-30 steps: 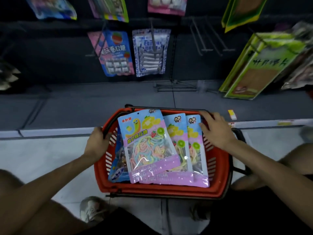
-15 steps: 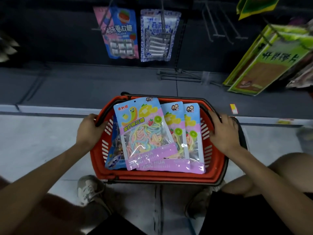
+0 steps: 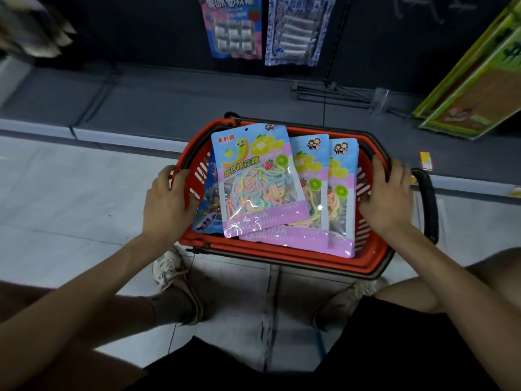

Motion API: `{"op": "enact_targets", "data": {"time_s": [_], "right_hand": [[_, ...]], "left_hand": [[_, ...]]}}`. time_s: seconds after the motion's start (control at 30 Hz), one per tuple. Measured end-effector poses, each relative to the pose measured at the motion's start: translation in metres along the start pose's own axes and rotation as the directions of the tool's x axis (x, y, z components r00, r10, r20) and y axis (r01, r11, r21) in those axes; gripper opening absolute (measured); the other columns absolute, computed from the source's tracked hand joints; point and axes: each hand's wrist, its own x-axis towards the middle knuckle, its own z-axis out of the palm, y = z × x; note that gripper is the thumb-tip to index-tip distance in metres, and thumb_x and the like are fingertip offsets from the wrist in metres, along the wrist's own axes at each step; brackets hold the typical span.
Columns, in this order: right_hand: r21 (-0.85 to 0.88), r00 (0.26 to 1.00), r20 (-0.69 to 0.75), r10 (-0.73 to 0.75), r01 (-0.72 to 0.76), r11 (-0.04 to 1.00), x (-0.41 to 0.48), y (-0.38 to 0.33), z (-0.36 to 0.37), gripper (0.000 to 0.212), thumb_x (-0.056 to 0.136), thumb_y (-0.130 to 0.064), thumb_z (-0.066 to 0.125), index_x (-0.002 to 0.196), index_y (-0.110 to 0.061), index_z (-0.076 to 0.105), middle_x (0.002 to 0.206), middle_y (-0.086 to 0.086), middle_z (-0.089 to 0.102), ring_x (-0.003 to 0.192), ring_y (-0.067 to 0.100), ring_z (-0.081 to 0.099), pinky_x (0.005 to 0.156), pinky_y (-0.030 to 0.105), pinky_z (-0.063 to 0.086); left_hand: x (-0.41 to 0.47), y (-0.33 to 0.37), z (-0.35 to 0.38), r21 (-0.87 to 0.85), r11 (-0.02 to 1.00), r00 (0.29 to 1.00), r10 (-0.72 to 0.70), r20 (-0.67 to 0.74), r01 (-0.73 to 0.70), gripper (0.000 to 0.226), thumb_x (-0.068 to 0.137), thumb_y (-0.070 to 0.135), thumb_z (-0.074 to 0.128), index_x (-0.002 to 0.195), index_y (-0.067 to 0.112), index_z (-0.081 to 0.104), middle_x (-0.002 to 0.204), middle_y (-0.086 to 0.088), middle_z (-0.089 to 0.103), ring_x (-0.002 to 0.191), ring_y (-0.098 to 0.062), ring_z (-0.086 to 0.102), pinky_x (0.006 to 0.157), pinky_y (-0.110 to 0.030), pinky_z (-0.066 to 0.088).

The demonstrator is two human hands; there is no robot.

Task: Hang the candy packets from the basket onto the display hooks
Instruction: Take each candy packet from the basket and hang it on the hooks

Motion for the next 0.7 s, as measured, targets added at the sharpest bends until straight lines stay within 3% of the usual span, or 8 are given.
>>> {"op": "enact_targets", "data": {"time_s": [0.07, 0.2, 0.27, 0.33, 0.4, 0.53, 0.7], "right_hand": [[-0.019, 1.000, -0.009, 0.008, -0.008, 1.000, -0.005, -0.002, 0.001, 0.092, 0.079, -0.009, 0.075, 0.159, -0.013, 0.030, 0.163, 0.026, 0.023, 0.153, 0.050, 0.015, 0.111, 0.066, 0.037], [0.000, 0.995, -0.001, 0.104, -0.104, 0.995, -0.014, -0.005, 0.001, 0.095, 0.084, -0.022, 0.076, 0.162, -0.017, 0.022, 0.164, 0.031, 0.014, 0.152, 0.051, 0.014, 0.109, 0.064, 0.039], [0.065, 0.980, 0.048, 0.193, -0.196, 0.978, -0.014, -0.011, -0.002, 0.099, 0.086, -0.030, 0.075, 0.164, -0.022, 0.014, 0.164, 0.032, 0.011, 0.151, 0.051, 0.016, 0.109, 0.061, 0.039], [0.098, 0.957, 0.098, 0.274, -0.283, 0.954, -0.012, -0.020, -0.008, 0.104, 0.086, -0.038, 0.076, 0.165, -0.027, 0.008, 0.161, 0.033, 0.014, 0.145, 0.052, 0.025, 0.111, 0.059, 0.036], [0.109, 0.943, 0.119, 0.311, -0.324, 0.940, -0.008, -0.028, -0.012, 0.107, 0.086, -0.044, 0.077, 0.164, -0.029, 0.007, 0.157, 0.034, 0.020, 0.140, 0.051, 0.032, 0.113, 0.058, 0.034], [0.164, 0.939, 0.103, 0.329, -0.343, 0.925, 0.001, -0.023, -0.016, 0.095, 0.087, -0.025, 0.073, 0.162, -0.031, 0.015, 0.151, 0.033, 0.029, 0.134, 0.051, 0.040, 0.107, 0.054, 0.043], [0.313, 0.946, 0.081, 0.314, -0.323, 0.893, 0.007, -0.008, -0.016, 0.085, 0.085, -0.011, 0.065, 0.157, -0.039, 0.028, 0.145, 0.026, 0.039, 0.117, 0.046, 0.057, 0.101, 0.042, 0.048]], "left_hand": [[-0.011, -0.004, -0.001, -0.071, 0.997, 1.000, 0.004, 0.018, -0.003, 0.057, 0.098, 0.025, 0.065, 0.149, 0.011, 0.043, 0.150, -0.020, 0.044, 0.123, -0.041, 0.058, 0.093, -0.059, 0.057], [-0.028, -0.018, -0.002, -0.365, 0.889, 0.958, -0.226, 0.178, 0.277, 0.062, 0.105, 0.041, 0.056, 0.157, 0.023, 0.028, 0.150, -0.010, 0.046, 0.115, -0.027, 0.065, 0.084, -0.050, 0.062], [-0.029, -0.015, -0.001, -0.463, 0.797, 0.917, -0.283, 0.281, 0.388, 0.058, 0.106, 0.043, 0.053, 0.155, 0.019, 0.031, 0.140, -0.009, 0.058, 0.106, -0.022, 0.067, 0.079, -0.037, 0.061], [-0.020, -0.009, 0.002, -0.516, 0.698, 0.868, -0.391, 0.307, 0.497, 0.047, 0.106, 0.030, 0.056, 0.146, 0.013, 0.039, 0.126, -0.008, 0.065, 0.099, -0.021, 0.067, 0.072, -0.028, 0.056], [-0.001, -0.004, 0.006, -0.535, 0.622, 0.814, -0.508, 0.281, 0.573, 0.035, 0.100, 0.023, 0.062, 0.129, 0.009, 0.050, 0.111, -0.005, 0.066, 0.093, -0.024, 0.069, 0.071, -0.033, 0.058], [0.020, -0.011, 0.017, -0.677, 0.387, 0.755, -0.521, 0.399, 0.625, 0.017, 0.099, 0.018, 0.065, 0.115, 0.011, 0.064, 0.106, -0.010, 0.074, 0.080, -0.020, 0.073, 0.070, -0.032, 0.060], [0.016, -0.016, 0.026, -0.698, 0.417, 0.791, -0.487, 0.369, 0.582, 0.027, 0.100, 0.022, 0.067, 0.125, 0.011, 0.067, 0.109, -0.007, 0.077, 0.091, -0.023, 0.077, 0.076, -0.036, 0.063]]}}
